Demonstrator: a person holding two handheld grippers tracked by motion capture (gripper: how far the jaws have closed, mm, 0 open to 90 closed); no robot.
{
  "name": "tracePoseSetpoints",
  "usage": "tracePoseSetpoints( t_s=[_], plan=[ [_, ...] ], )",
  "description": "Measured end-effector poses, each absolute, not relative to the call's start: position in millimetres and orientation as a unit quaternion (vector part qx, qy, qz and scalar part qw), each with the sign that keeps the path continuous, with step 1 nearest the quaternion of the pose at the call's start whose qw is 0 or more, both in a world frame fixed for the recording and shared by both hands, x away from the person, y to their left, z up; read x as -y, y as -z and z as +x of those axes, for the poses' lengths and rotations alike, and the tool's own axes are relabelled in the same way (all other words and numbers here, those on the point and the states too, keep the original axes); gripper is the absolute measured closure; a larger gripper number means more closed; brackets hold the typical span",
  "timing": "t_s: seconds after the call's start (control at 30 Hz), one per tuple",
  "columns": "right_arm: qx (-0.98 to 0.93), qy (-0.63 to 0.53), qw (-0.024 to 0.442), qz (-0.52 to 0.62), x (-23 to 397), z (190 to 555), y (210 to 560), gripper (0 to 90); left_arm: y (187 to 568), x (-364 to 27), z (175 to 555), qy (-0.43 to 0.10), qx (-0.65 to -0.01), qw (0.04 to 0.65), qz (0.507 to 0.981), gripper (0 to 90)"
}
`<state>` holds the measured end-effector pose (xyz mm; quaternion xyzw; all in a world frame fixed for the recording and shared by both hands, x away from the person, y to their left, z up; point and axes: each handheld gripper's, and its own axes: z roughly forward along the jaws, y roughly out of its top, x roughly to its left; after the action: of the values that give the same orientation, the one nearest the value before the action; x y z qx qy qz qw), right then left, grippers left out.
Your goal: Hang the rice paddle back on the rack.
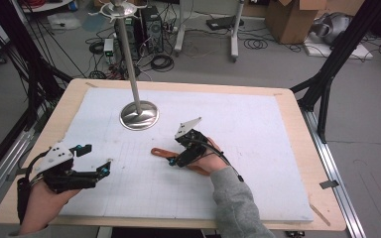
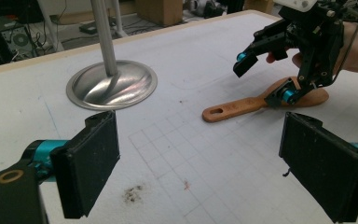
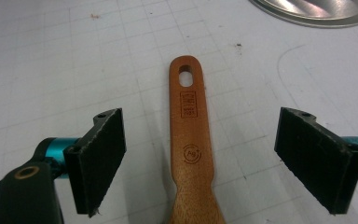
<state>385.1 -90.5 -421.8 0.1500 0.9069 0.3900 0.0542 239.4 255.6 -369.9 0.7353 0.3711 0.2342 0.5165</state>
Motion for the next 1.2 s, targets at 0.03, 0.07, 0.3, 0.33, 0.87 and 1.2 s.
tracePoseSetpoints(
  t_s=[0.03,0.07,0.3,0.33,0.87,1.2],
  plan=[
    [-0.908,-0.388,0.054,0.151,89.9,385.3,422.4,16.0,370.2,-255.8,239.2,-0.233,-0.371,0.516,0.735,12.5],
    [-0.908,-0.386,0.055,0.15,89.4,385.9,423.2,16.1,370.5,-256.1,239.1,-0.233,-0.372,0.516,0.736,12.5],
    [-0.913,-0.376,0.04,0.152,88.2,388.8,428.8,19.8,371.6,-257.8,238.2,-0.234,-0.375,0.514,0.735,12.5],
    [-0.914,-0.375,0.04,0.152,87.9,389.1,429.5,20.2,371.6,-257.9,238.4,-0.234,-0.374,0.513,0.736,12.6],
    [-0.924,-0.351,0.04,0.146,87.4,389.5,433.8,29.5,372.4,-257.6,238.7,-0.239,-0.375,0.51,0.736,13.0],
    [-0.926,-0.346,0.043,0.145,86.7,389.4,435.2,34.3,373.0,-257.7,239.1,-0.238,-0.375,0.508,0.738,13.0]
  ],
)
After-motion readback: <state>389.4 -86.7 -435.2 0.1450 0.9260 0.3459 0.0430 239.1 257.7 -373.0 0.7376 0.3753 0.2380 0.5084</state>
